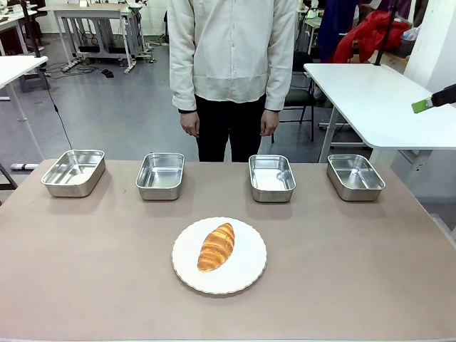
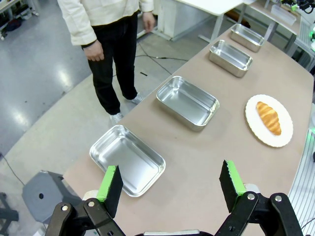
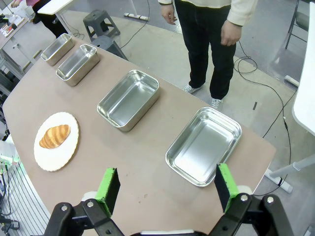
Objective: Place the bread in the container.
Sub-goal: Place the Butter Roll into the Airtight Container indicated by the human.
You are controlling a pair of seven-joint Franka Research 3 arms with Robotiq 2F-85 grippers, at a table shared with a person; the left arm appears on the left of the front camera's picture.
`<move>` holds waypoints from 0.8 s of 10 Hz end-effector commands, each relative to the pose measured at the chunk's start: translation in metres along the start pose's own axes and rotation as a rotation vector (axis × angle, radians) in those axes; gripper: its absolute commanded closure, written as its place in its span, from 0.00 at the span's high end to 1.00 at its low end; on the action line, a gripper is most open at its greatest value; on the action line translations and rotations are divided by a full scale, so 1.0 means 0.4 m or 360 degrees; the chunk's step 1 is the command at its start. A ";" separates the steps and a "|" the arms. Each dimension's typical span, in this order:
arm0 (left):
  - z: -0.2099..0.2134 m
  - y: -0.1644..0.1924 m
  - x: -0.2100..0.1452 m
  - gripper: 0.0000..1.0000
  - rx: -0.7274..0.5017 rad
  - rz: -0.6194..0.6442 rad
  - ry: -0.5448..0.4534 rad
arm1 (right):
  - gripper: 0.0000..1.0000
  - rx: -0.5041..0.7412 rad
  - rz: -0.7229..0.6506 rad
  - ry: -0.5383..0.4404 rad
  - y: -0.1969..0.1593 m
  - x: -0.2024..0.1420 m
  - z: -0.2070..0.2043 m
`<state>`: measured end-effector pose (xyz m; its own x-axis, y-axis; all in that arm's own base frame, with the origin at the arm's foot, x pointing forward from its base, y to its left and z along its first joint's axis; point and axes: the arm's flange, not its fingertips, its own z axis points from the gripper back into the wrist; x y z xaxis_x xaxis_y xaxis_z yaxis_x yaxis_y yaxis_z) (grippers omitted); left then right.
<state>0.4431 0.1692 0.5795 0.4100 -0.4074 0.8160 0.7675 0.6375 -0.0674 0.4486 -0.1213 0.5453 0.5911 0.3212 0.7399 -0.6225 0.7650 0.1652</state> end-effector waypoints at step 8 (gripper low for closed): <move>0.005 0.000 -0.001 1.00 -0.0004 -0.0021 -0.0006 | 1.00 0.0012 -0.0001 -0.0028 -0.003 0.003 -0.002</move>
<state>0.4431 0.1692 0.5795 0.4100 -0.4075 0.8160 0.7675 0.6375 -0.0674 0.4486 -0.1213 0.5453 0.5911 0.3212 0.7399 -0.6225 0.7650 0.1652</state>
